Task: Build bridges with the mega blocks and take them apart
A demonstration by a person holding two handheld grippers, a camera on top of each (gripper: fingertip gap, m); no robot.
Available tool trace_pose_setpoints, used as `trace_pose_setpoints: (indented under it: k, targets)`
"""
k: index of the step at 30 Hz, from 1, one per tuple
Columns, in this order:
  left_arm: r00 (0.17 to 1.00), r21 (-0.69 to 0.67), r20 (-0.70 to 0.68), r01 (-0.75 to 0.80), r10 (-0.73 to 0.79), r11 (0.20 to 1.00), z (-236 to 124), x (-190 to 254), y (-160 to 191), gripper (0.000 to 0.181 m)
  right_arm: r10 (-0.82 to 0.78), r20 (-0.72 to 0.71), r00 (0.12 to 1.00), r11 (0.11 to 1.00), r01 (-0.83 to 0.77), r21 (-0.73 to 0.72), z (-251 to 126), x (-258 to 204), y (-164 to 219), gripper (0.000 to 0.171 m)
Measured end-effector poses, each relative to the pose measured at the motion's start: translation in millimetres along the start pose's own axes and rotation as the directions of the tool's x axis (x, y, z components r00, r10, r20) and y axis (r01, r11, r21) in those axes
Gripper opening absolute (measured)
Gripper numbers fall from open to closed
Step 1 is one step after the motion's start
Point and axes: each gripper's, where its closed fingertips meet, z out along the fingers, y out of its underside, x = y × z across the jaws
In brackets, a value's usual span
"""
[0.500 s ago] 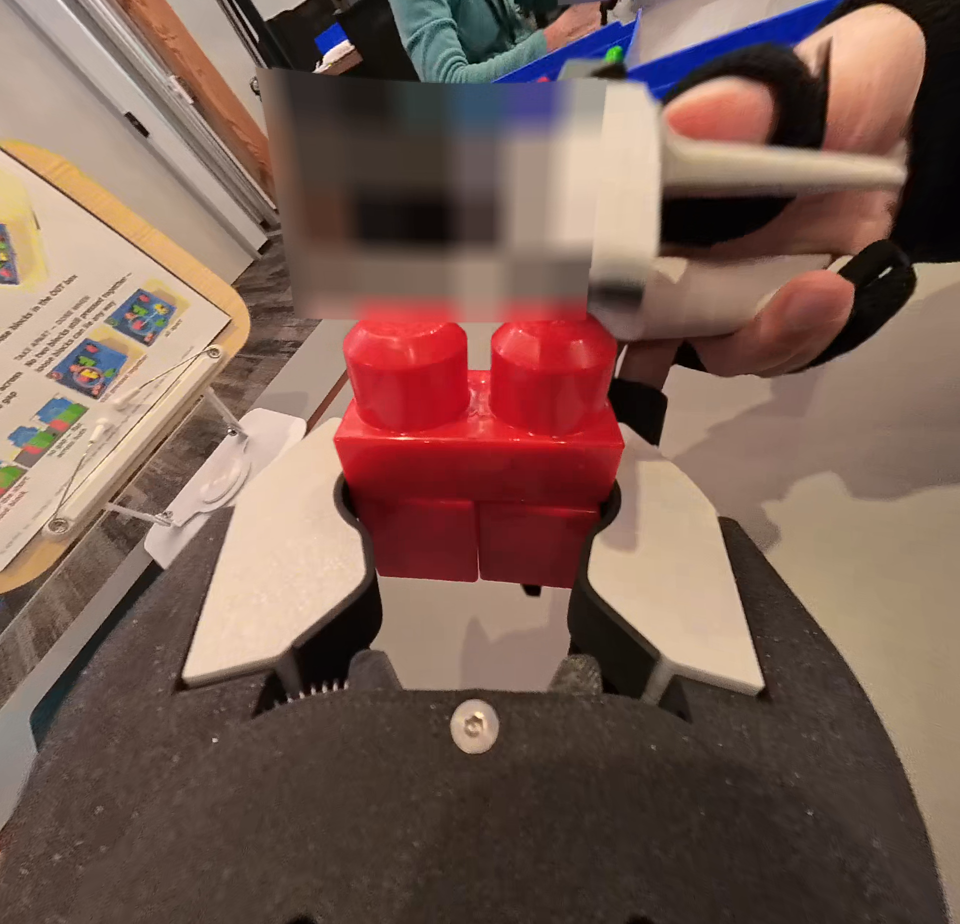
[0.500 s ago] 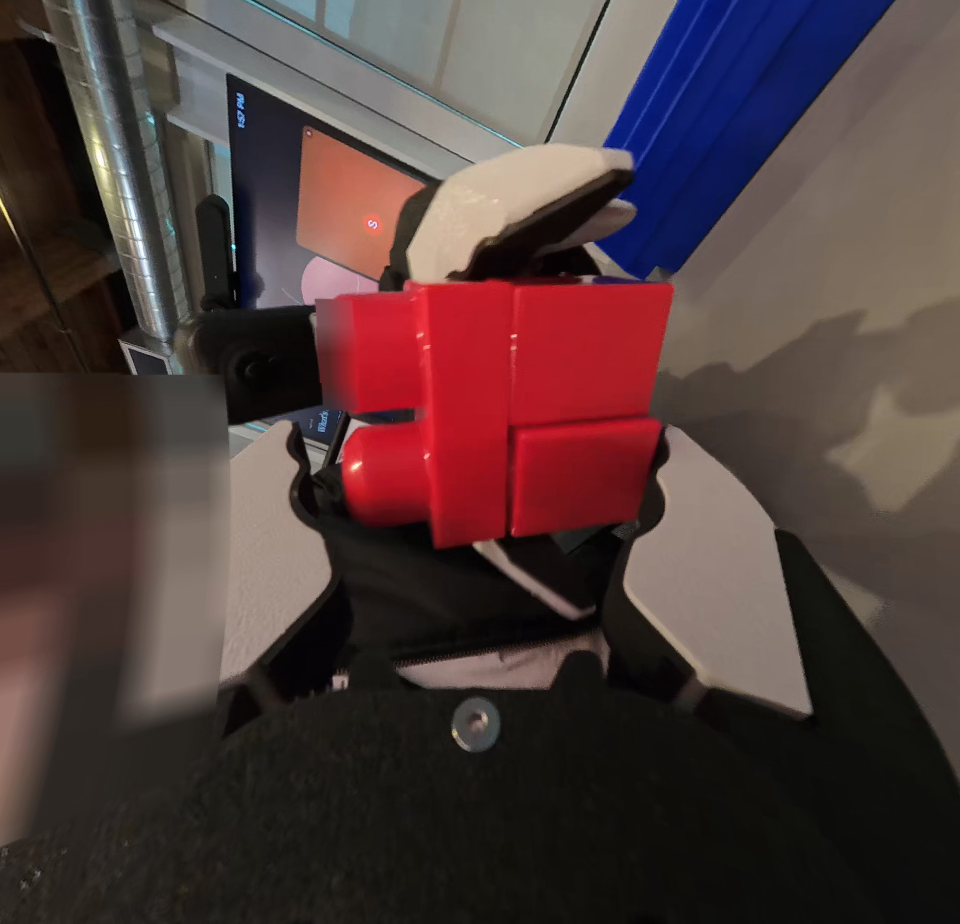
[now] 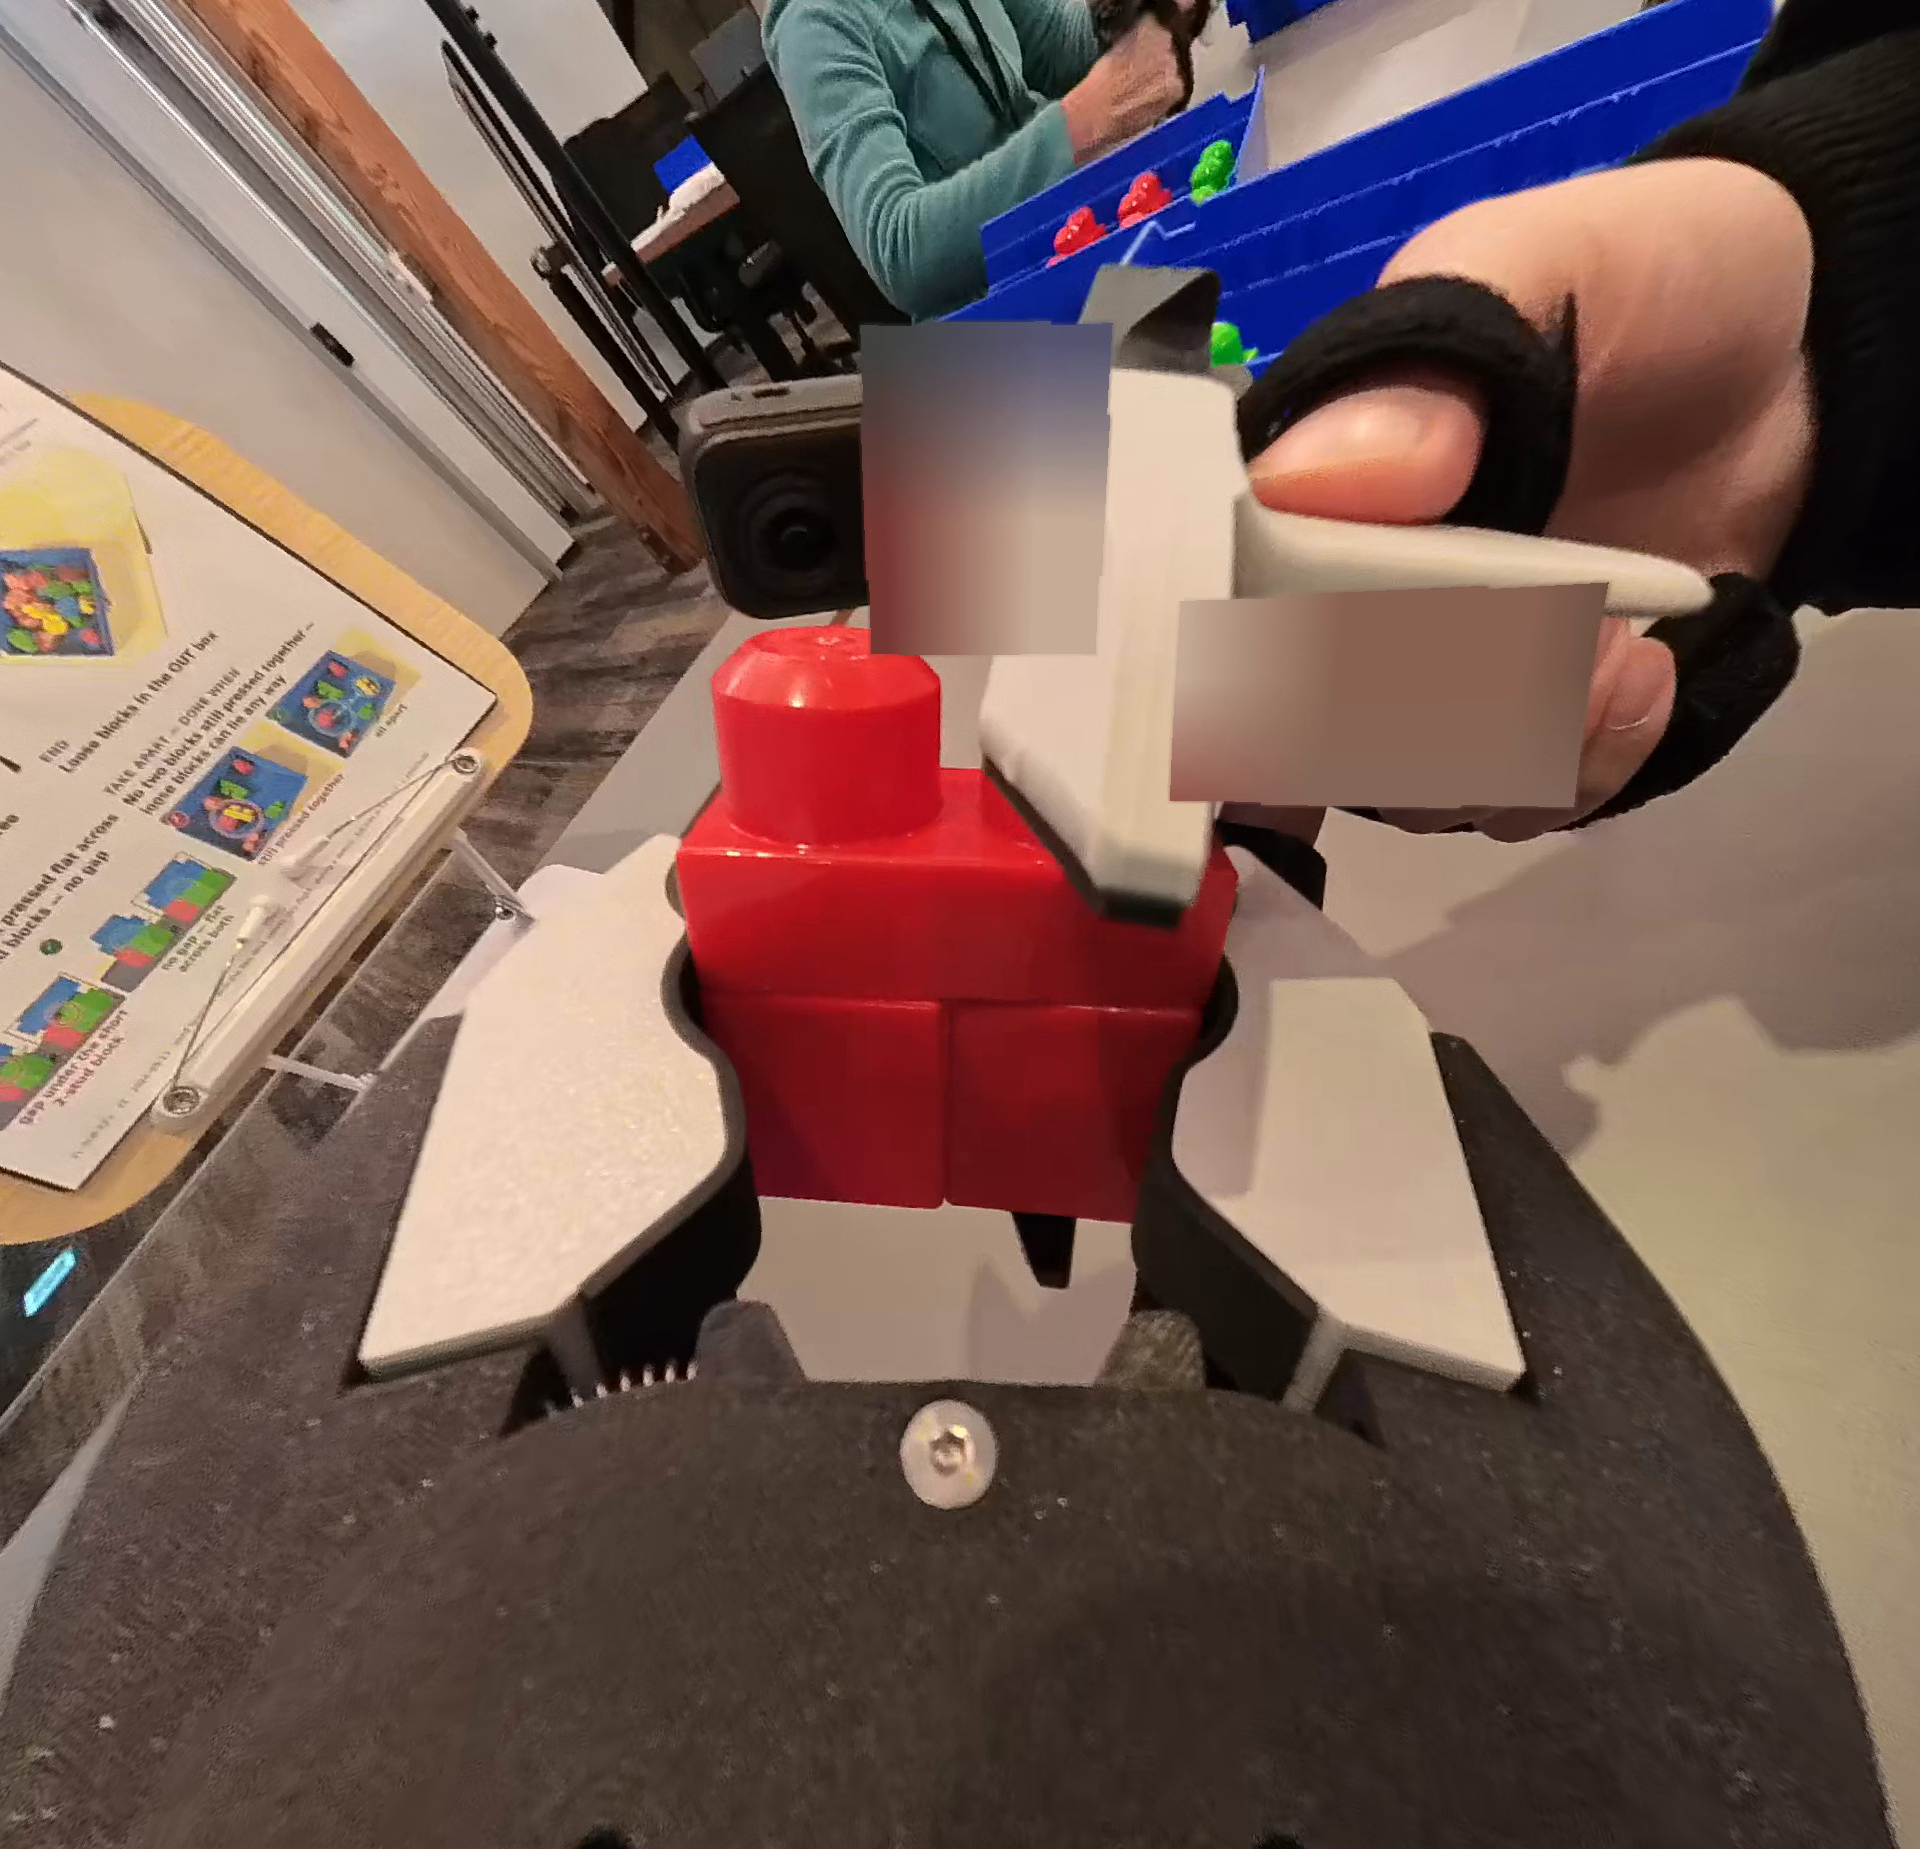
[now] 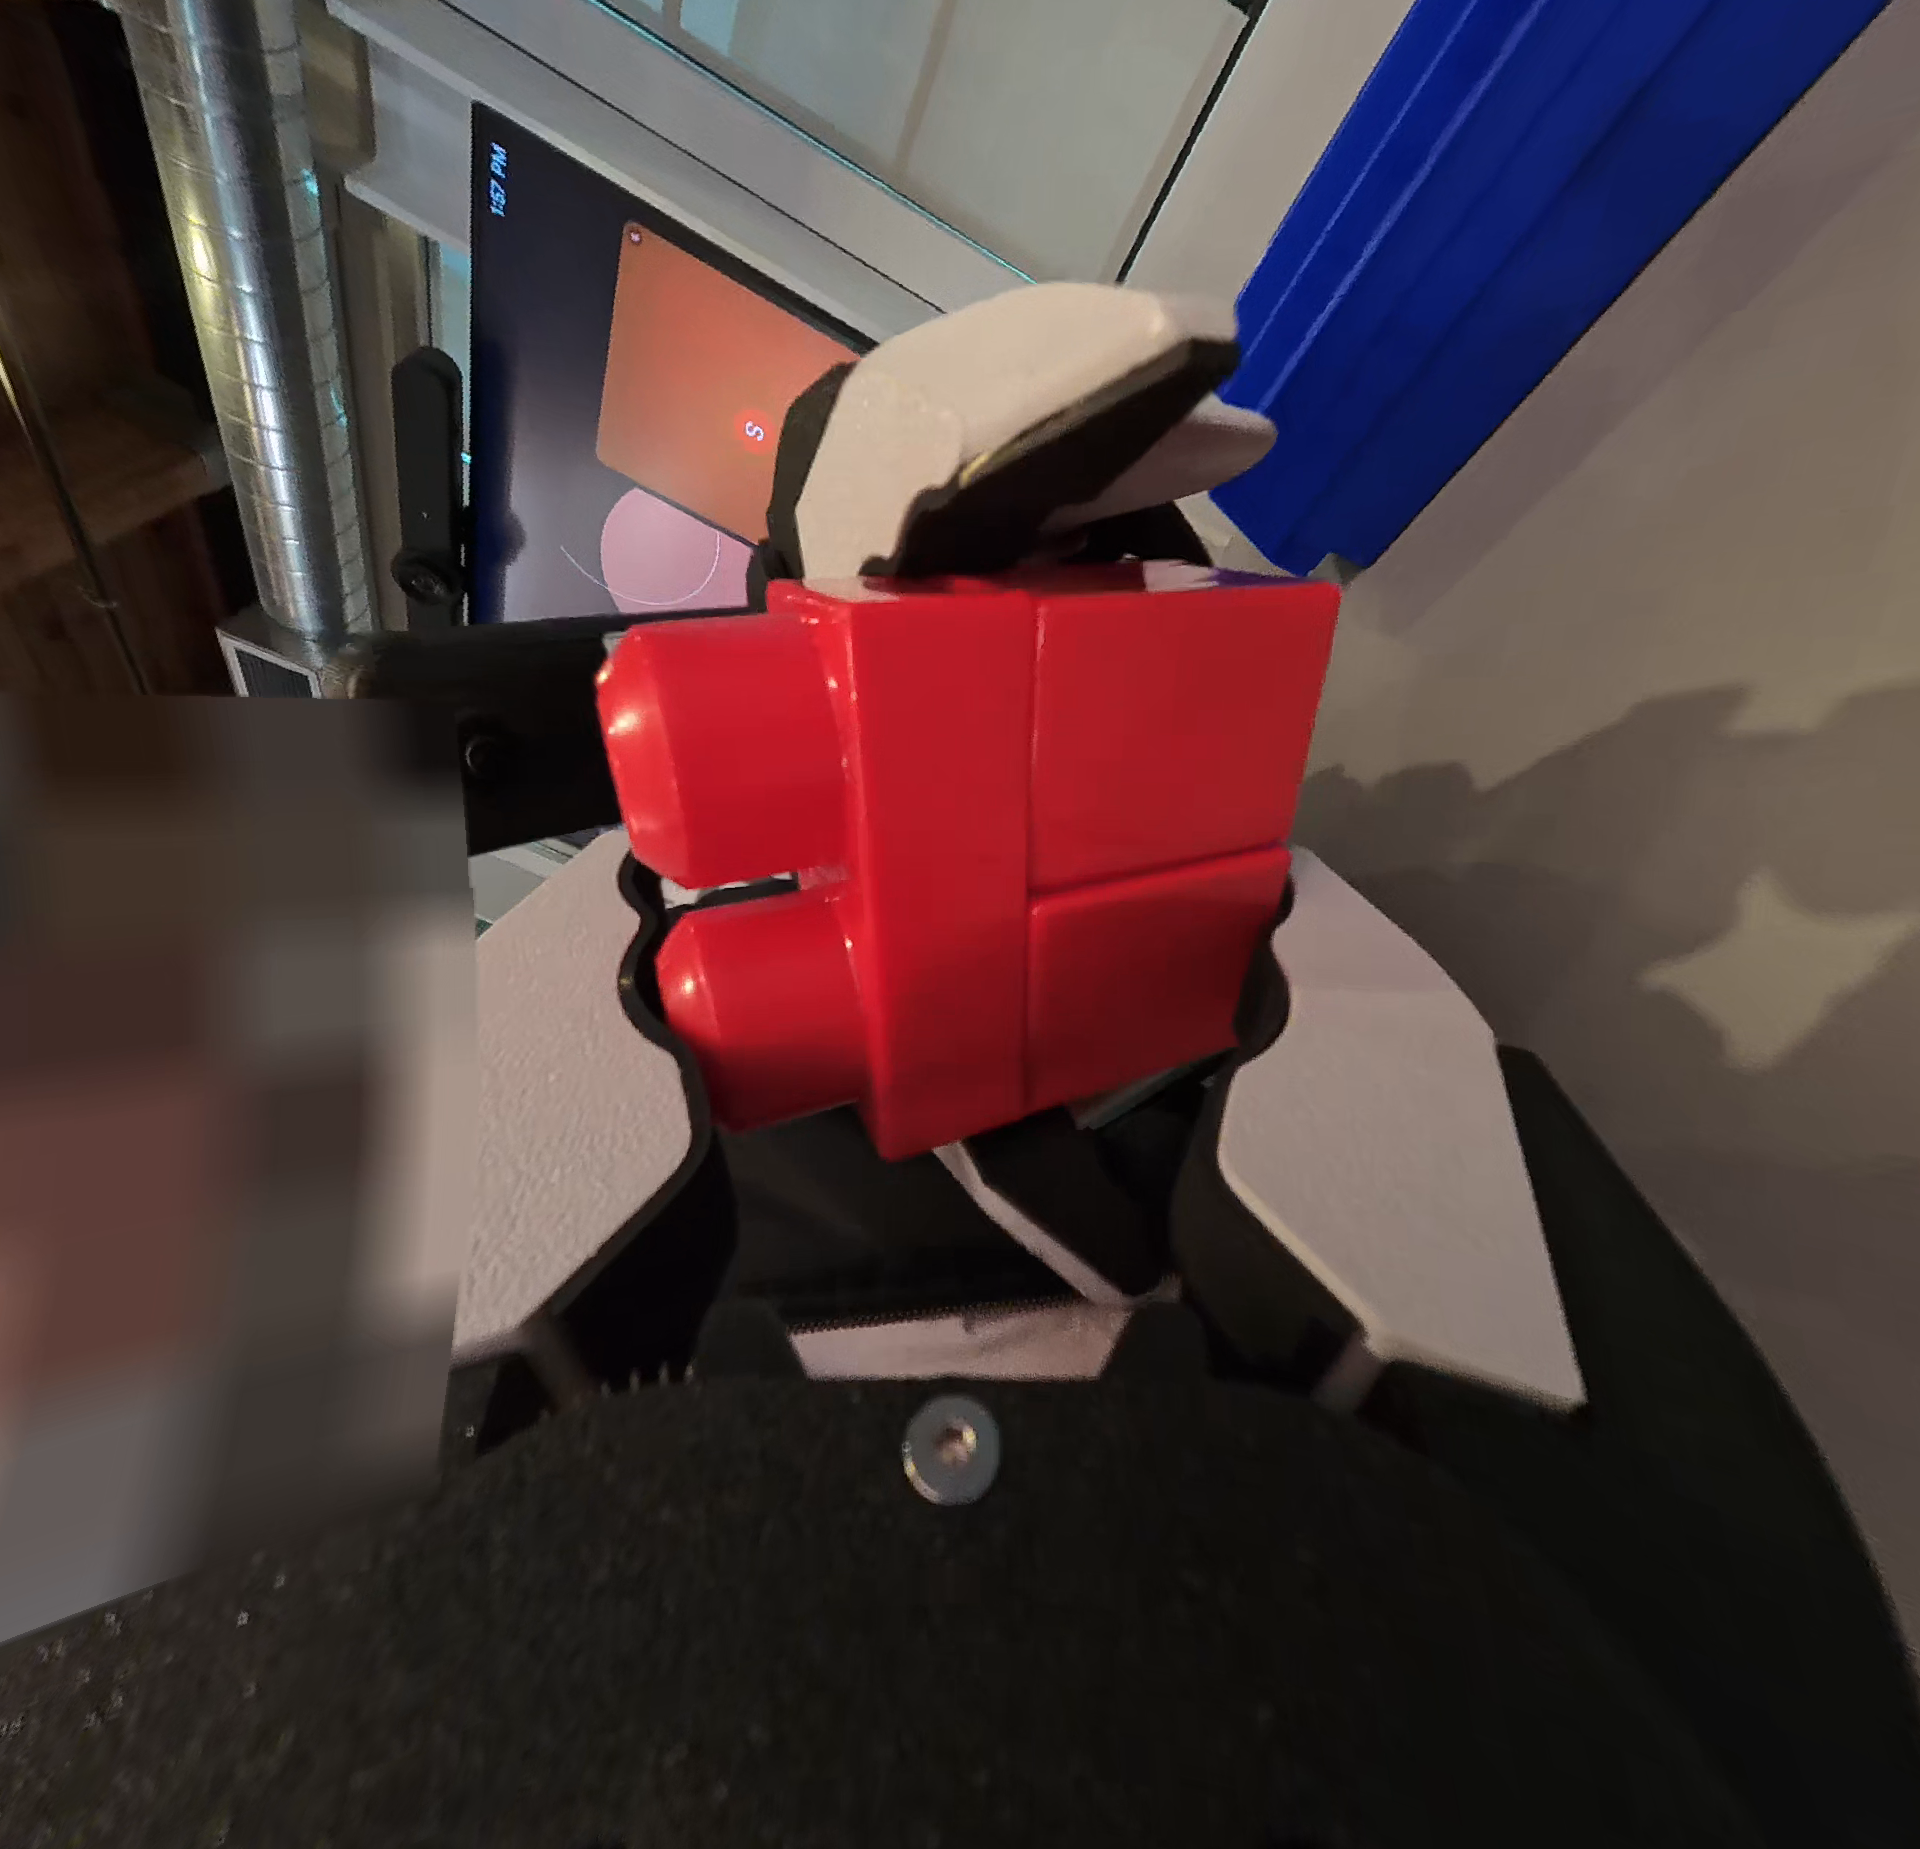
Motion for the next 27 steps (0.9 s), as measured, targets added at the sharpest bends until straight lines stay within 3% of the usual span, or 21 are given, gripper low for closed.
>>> trace_pose_setpoints:
  k: [8, 11, 14, 18, 22, 27]
  targets:
    - [1.000, -0.008, 0.023, 0.002, -0.001, 1.000, 1, -1, 5, 0.091, -0.008, -0.025, 1.000, 1.000, 0.008, 0.000, 1, 6, 1, 0.107]
    - [0.999, 0.032, 0.039, -0.038, 0.037, 0.999, -4, 0, -7, 0.091, -0.022, 0.052, 0.998, 1.000, 0.022, 0.007, 2, -7, 2, 0.108]
    - [0.999, 0.122, 0.034, -0.030, 0.026, 0.992, -12, 4, -23, 0.091, -0.057, 0.149, 0.987, 0.998, 0.052, 0.036, -1, -23, 3, 0.122]
    - [1.000, 0.253, 0.001, 0.000, 0.000, 0.967, -22, 9, -38, 0.091, -0.066, 0.258, 0.964, 0.998, 0.064, 0.018, -2, -42, 9, 0.119]
    - [0.999, 0.265, 0.011, -0.047, 0.046, 0.963, -22, 15, -37, 0.091, -0.088, 0.185, 0.979, 0.995, 0.094, -0.024, 3, -37, 16, 0.116]
    - [0.998, 0.227, 0.015, -0.060, 0.058, 0.972, -20, 14, -34, 0.091, -0.055, 0.144, 0.988, 0.998, 0.052, 0.025, 4, -32, 10, 0.111]
